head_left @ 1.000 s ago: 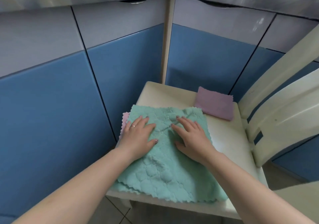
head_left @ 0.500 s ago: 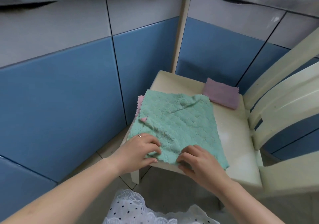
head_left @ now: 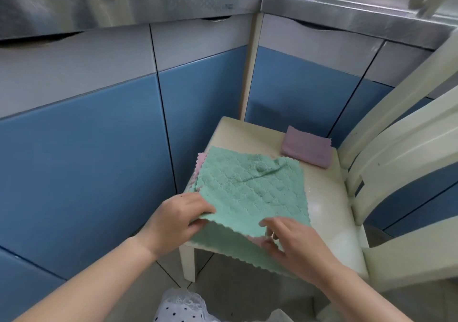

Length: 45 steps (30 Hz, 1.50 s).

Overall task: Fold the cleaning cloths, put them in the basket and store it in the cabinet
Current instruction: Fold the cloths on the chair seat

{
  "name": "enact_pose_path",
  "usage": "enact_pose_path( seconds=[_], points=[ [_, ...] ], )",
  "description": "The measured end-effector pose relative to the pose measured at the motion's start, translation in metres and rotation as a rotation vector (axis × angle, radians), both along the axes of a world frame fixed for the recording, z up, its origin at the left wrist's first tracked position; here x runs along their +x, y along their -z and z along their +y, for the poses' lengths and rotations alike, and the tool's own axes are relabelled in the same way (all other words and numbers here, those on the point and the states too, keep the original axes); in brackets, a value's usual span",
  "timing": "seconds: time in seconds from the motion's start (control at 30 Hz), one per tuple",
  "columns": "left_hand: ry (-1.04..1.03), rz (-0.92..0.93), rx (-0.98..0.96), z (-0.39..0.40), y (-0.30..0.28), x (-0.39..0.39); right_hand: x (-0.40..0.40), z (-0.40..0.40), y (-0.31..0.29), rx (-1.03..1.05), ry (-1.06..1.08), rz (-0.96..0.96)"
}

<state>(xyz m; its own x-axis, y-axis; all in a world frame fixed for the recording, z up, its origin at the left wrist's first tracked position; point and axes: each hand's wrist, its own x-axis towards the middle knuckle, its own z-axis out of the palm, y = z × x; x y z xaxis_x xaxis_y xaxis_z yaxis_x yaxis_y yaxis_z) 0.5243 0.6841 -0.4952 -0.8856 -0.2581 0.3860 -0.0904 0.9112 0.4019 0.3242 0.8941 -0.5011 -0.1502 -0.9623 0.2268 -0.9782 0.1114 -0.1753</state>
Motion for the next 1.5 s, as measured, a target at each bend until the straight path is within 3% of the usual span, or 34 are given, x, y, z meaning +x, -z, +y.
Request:
enact_pose_path(
  seconds=[0.13,0.27,0.4,0.7,0.93,1.13,1.4,1.5],
  points=[
    [0.099,-0.065,0.021,0.002,-0.003,0.01,-0.011,0.021,0.008,0.128,-0.012,0.02],
    [0.022,-0.155,0.201,0.002,0.009,0.016,-0.022,0.032,0.003,0.005,0.183,-0.015],
    [-0.063,-0.067,0.384,0.007,0.004,0.01,-0.033,0.031,-0.015,-0.181,0.313,-0.153],
    [-0.371,0.028,0.795,-0.008,0.007,-0.014,-0.054,0.036,-0.007,-0.022,0.509,-0.609],
    [-0.502,0.116,0.68,-0.045,-0.007,-0.076,-0.088,-0.016,-0.021,-0.189,0.62,-0.56],
    [-0.543,0.039,0.564,-0.078,0.002,-0.114,-0.117,-0.046,-0.012,-0.096,0.661,-0.448],
    [-0.598,-0.086,0.467,-0.094,0.02,-0.132,-0.135,-0.067,0.011,-0.028,0.654,-0.442],
    [-0.58,-0.11,0.43,-0.092,0.02,-0.135,-0.131,-0.068,0.012,-0.05,0.639,-0.291]
  ],
)
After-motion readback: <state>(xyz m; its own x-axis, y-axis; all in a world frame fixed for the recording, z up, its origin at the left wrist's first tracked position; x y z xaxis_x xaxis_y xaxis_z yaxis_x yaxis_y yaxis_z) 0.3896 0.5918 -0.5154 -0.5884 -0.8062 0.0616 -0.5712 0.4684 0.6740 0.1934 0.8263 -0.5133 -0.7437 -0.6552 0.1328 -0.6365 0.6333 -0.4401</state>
